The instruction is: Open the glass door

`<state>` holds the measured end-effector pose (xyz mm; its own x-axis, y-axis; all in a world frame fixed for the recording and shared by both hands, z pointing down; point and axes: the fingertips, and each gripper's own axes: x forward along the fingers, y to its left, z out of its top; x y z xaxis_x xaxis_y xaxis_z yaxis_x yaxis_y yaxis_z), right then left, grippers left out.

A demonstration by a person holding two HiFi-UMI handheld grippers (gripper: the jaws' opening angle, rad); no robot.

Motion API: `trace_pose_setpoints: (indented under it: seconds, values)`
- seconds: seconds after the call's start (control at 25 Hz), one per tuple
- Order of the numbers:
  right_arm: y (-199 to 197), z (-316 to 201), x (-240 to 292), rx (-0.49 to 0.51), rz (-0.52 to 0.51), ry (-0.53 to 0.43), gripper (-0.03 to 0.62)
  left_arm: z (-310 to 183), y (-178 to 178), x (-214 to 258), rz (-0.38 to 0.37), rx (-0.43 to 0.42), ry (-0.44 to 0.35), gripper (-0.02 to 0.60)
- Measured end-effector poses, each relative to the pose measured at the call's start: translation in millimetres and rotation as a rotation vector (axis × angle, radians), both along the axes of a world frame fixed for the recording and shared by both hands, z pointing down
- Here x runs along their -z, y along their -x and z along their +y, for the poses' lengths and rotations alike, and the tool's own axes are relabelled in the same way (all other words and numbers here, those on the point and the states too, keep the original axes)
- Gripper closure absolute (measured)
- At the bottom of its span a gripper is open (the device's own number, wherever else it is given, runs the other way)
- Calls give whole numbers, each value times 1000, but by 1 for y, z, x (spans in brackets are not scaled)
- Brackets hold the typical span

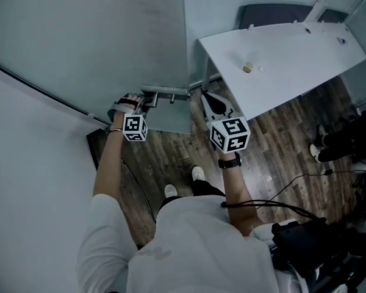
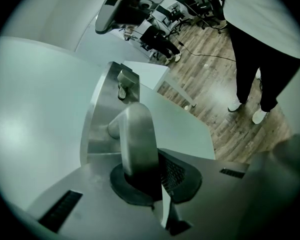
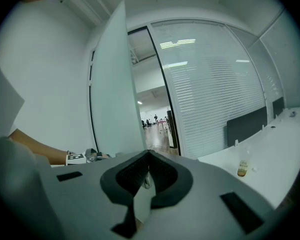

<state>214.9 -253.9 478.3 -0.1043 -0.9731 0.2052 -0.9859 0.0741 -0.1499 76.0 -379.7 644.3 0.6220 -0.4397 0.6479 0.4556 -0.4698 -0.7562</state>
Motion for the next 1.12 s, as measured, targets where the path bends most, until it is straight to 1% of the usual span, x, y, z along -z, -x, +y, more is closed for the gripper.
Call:
trace_pose_setpoints:
  seconds: [0.12,0.24,0.36,0.52,0.64,0.76,0.88,1.0,1.08,1.12]
  values:
    - [8,4,-6,-32,-8,-1,592,4,5,-2,-1,-17,-3,578]
    - [28,27,-15,-67,-12,14,592,20,22,-13,-19,-29,8,578]
    - [50,56,3,-101,8,-13,592,33,38,-7,-16,-32,-2,578]
    - [71,91,19,-157,43,-33,592,51,38,-5,-7,-80,-10,578]
    - [98,100,20,-166,56,-47,592,54,56,-4,-20,-110,-9,578]
    - [119,122,22,-159,78,-55,592,73,76,-5,-31,-123,-1,578]
    - [133,145,21,-158,106,-42,592,97,87,-13,-68,-150,30,578]
    - [147,145,19,-153,114,-63,592,93,109,-18,-125,-151,23,578]
    - [144,160,12,-159,122,-50,592,117,109,-30,-131,-185,33,572]
    - [141,165,11,-156,122,-45,592,129,111,-35,-140,-201,43,553]
